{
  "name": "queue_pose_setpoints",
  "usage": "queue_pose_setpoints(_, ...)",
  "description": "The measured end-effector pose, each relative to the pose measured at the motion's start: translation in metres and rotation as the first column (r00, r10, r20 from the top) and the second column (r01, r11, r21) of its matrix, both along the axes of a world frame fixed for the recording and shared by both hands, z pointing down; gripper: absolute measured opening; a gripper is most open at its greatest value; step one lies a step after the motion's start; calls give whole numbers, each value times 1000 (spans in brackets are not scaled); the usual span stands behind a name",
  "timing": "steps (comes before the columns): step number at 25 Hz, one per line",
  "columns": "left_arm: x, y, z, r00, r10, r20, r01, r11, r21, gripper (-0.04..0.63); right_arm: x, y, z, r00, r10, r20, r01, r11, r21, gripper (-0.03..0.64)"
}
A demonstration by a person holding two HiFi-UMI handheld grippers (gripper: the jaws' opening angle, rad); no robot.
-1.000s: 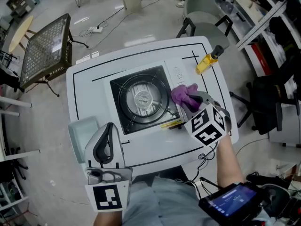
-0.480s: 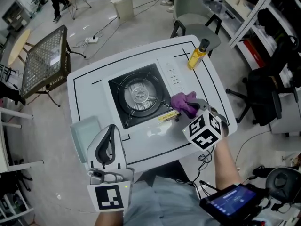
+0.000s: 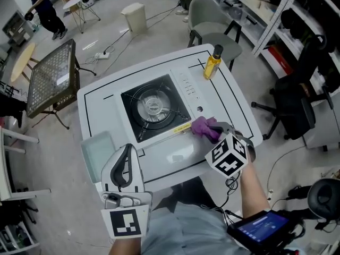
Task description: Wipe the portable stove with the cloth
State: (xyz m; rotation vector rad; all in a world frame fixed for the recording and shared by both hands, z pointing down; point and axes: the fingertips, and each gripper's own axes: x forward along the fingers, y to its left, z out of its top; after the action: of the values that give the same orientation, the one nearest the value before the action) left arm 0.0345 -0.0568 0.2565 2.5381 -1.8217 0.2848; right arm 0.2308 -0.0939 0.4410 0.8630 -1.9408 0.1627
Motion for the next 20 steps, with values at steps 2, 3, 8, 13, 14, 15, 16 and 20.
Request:
queue_pose_setpoints(2, 5, 5, -5, 1000, -3, -7, 3, 1000, 7, 18, 6, 4, -9, 1000, 5, 2, -5, 1000, 12, 109)
queue_pose_setpoints(3, 7, 8, -9, 1000, -4, -11, 4, 1000, 12, 18, 9, 6, -14, 1000, 8, 1, -8, 1000, 19, 109)
queue_pose_setpoints(8, 23, 17, -31, 1000, -14, -8, 14, 999, 43, 18, 31, 5, -41, 1000, 20, -2, -20, 998, 66, 109)
queue_pose_setpoints(13, 41, 24, -37, 999, -36, 19, 35, 998, 47, 18, 47, -5, -57, 1000, 15, 9, -15, 994, 108, 110)
queue_pose_setpoints(14, 44, 25, -36, 999, -41, 25, 40, 998, 46, 18, 48, -7, -57, 1000, 11, 13, -12, 993, 115, 110)
queue_pose_setpoints(15, 46, 26, -35, 998, -47, 31, 46, 998, 44, 18, 49, -9, -57, 1000, 5, 15, -6, 993, 120, 109)
queue_pose_setpoints(16, 48, 27, -33, 998, -52, 36, 51, 998, 41, 18, 49, -10, -56, 1000, -3, 16, 1, 992, 124, 110)
queue_pose_setpoints(20, 45, 29, -20, 996, -77, 42, 77, 997, 19, 18, 46, -18, -42, 1000, -21, 0, 21, 994, 110, 109)
